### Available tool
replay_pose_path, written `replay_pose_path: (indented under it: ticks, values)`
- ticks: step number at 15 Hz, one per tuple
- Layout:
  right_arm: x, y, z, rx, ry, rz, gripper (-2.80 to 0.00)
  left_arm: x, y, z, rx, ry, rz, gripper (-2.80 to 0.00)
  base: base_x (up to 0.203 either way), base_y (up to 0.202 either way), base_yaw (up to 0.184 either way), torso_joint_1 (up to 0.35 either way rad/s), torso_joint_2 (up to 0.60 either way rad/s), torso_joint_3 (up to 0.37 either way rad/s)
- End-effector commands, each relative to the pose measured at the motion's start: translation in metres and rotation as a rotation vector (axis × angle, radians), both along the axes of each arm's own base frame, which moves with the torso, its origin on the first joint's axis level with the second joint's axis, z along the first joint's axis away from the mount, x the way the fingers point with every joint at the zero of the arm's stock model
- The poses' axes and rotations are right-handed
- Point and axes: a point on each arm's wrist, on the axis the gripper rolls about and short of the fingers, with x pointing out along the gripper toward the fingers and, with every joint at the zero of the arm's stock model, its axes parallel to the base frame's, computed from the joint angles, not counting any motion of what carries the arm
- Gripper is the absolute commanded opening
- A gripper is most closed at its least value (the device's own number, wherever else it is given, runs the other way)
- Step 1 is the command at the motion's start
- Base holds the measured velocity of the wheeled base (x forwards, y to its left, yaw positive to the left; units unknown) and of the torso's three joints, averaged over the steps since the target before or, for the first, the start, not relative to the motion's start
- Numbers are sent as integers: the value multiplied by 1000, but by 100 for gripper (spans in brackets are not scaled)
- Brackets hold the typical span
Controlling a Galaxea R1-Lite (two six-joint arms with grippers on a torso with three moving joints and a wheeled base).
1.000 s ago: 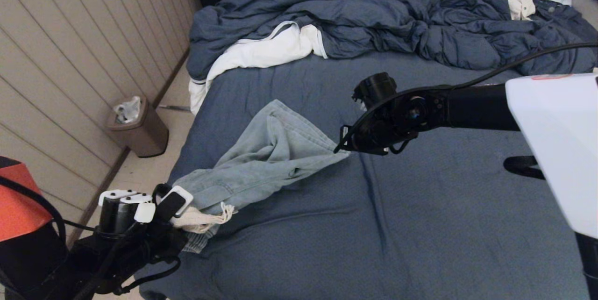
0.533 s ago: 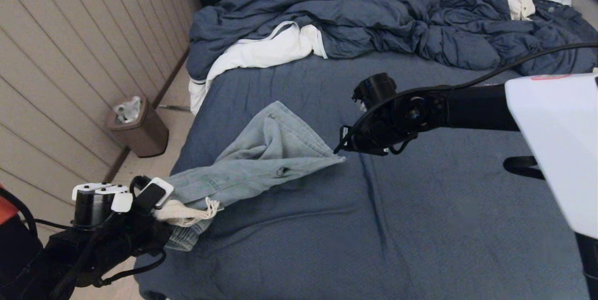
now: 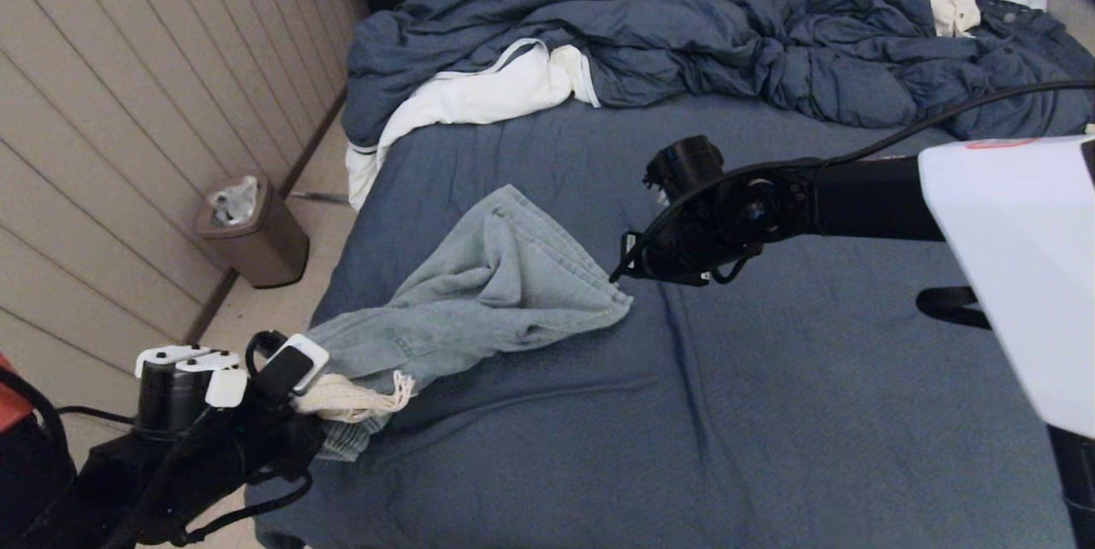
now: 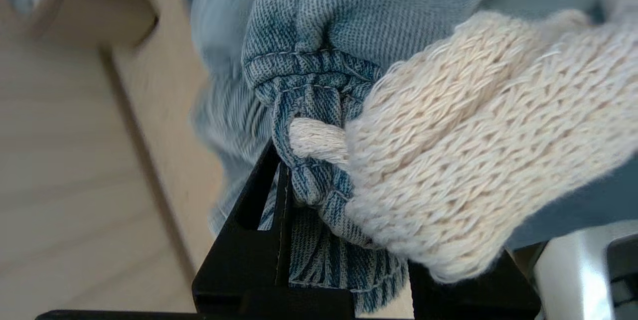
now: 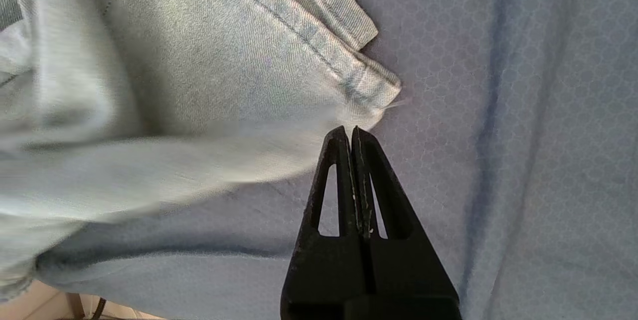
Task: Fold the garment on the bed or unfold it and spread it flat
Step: Fold the blue shorts
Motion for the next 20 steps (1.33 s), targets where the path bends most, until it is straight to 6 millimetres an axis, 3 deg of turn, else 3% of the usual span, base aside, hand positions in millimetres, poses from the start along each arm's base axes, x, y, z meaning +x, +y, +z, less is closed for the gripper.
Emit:
replay_pose_path:
  ticks: [1, 7, 13, 17, 18, 20]
  values:
    - [0, 0, -2, -1, 6, 0, -280, -9, -16, 11, -14, -58, -71, -280, 0, 0, 0, 0, 0, 0]
    - [0, 0, -2, -1, 7, -1, -280, -18, -32, 17, -25, -85, -140, -280, 0, 0, 0, 0, 0, 0]
    - [0, 1, -3, -2, 12, -2, -280, -23, -31, 61, -87, -223, -124, -280, 0, 0, 0, 0, 0, 0]
    - [-1, 0, -1, 0, 7, -3, -280, -30, -28, 57, -65, -136, -122, -280, 0, 0, 0, 0, 0, 0]
    - [-1, 0, -1, 0, 7, -3, -280, -30, -28, 55, -64, -128, -119, 0, 0, 0, 0, 0, 0, 0]
    - [-1, 0, -1, 0, 6, -3, -280, -28, -28, 54, -64, -121, -118, 0, 0, 0, 0, 0, 0, 0]
